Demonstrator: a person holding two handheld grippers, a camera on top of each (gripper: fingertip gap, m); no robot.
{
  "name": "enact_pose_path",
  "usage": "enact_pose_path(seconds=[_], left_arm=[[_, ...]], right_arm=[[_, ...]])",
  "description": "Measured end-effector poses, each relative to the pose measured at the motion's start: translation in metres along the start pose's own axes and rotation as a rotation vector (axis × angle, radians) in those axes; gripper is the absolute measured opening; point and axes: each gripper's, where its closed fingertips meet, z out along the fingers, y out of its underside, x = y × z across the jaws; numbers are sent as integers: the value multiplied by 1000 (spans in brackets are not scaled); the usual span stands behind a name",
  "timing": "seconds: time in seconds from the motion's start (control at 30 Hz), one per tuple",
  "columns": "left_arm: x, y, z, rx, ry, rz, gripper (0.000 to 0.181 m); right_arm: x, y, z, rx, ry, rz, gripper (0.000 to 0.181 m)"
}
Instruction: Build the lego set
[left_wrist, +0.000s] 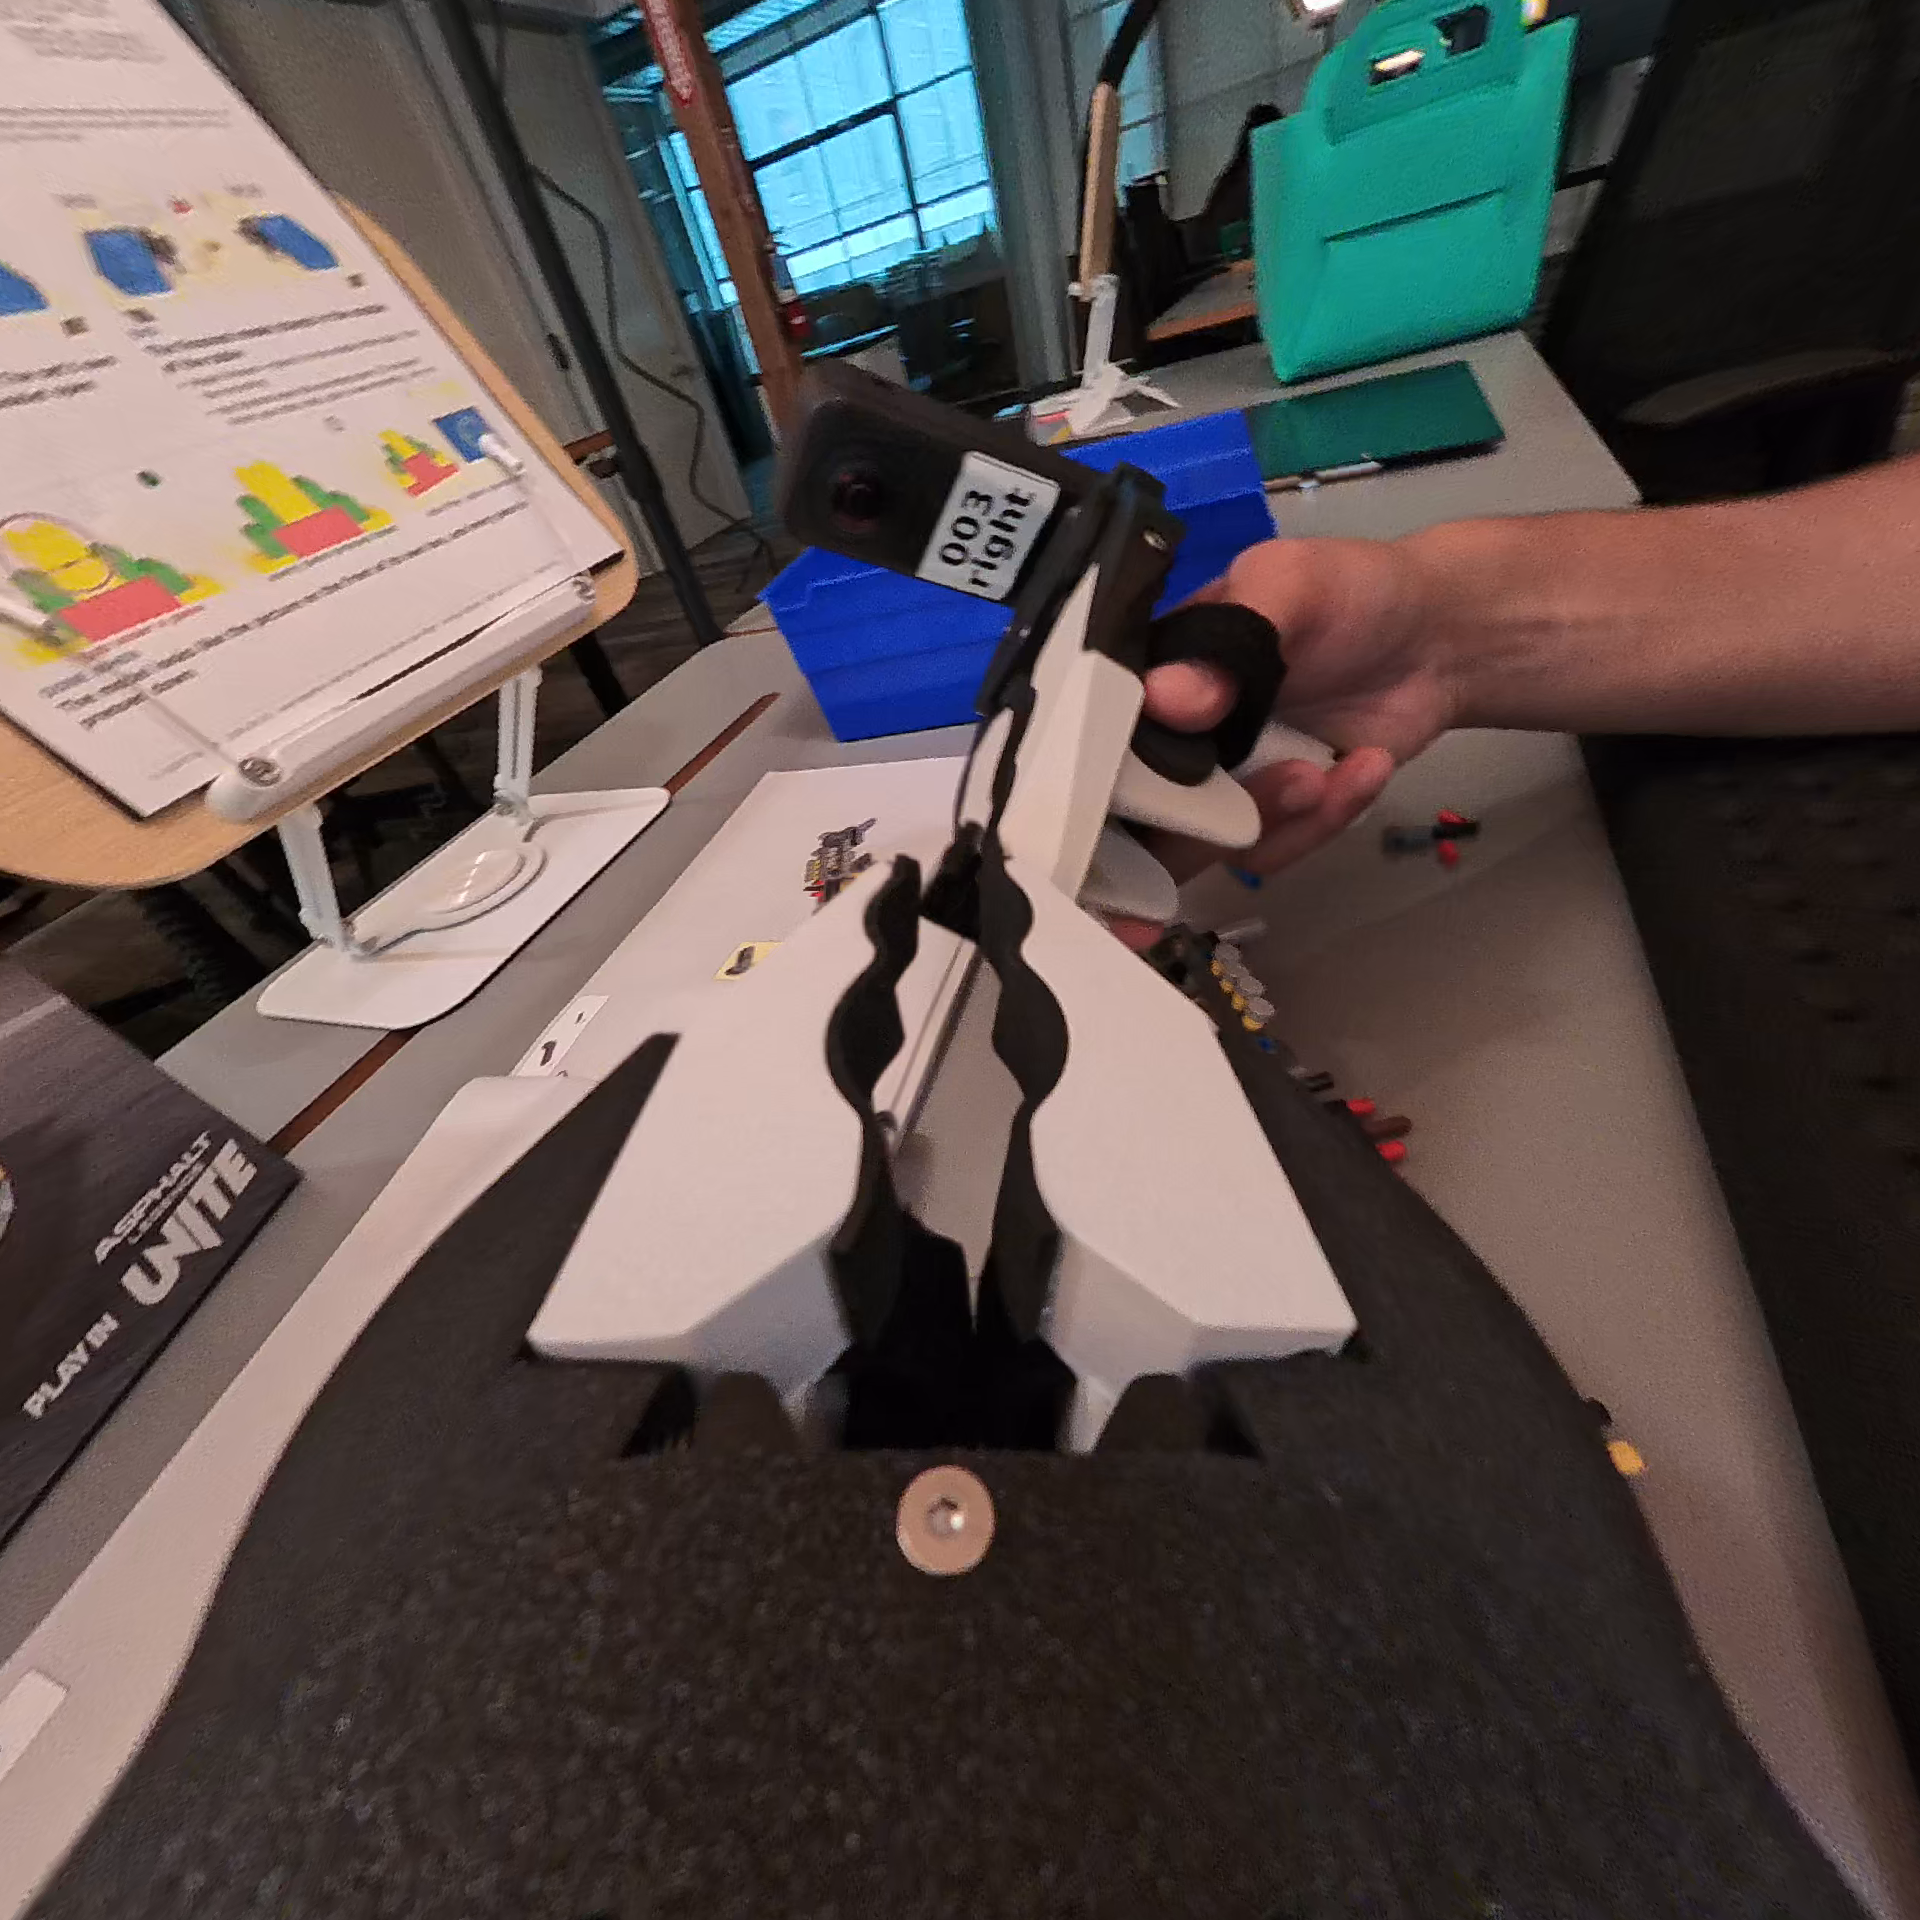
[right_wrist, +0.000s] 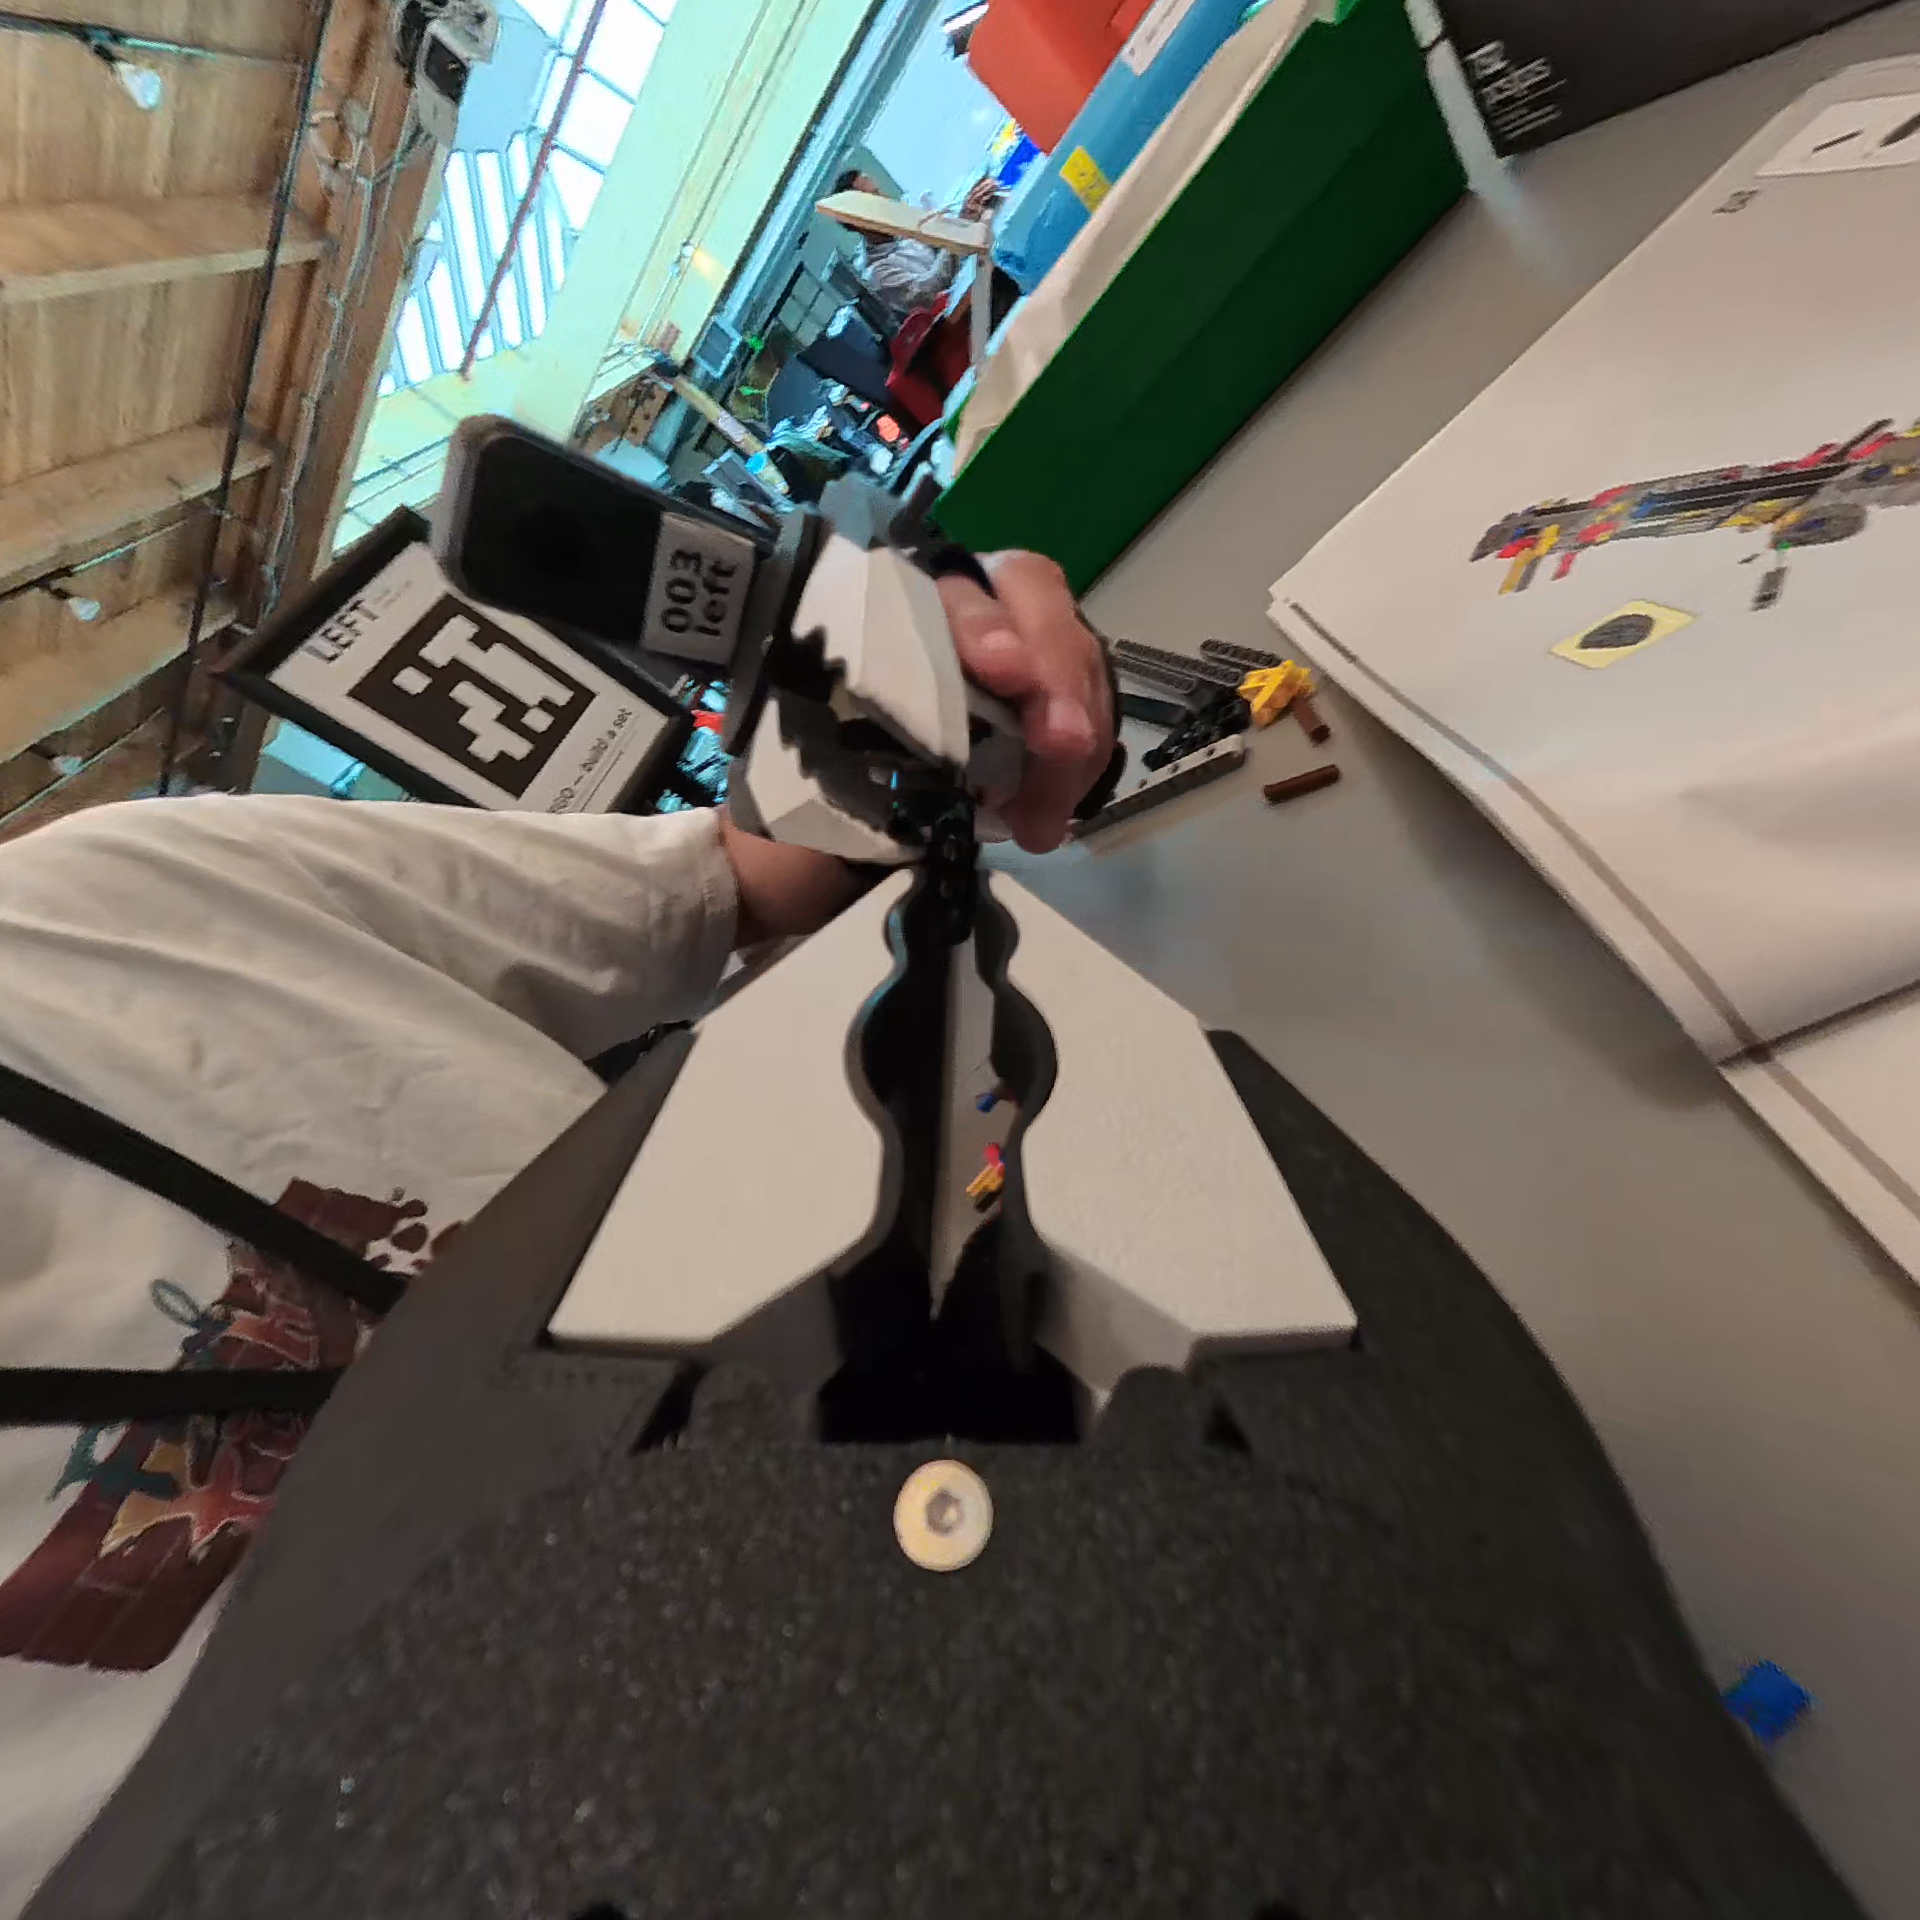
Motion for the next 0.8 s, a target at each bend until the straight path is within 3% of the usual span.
enact_pose_path(seconds=[0.17, 0.27, 0.37, 0.43, 0.5, 0.57, 0.8], left_arm=[[7, -5, -3, 0, 8, 94, 9], [6, -12, -8, 16, -14, 154, 8], [13, -4, -11, -58, 34, 211, 8], [19, 7, -11, -139, 84, 207, 7], [25, 13, -11, -180, 124, 182, 7], [29, 19, -11, -212, 155, 174, 7], [40, 38, -8, -302, 175, 315, 7]], right_arm=[[-9, 6, 0, -42, -19, -62, 7], [-17, 1, -1, -28, 34, -261, 11], [-9, -3, -10, -73, 308, -616, 27], [-12, -4, -14, -114, 469, -852, 24], [-3, 5, -13, -234, 617, -1060, 12], [7, 18, -9, -347, 711, -1188, 13], [24, 36, -2, -511, 789, -1247, 9]])
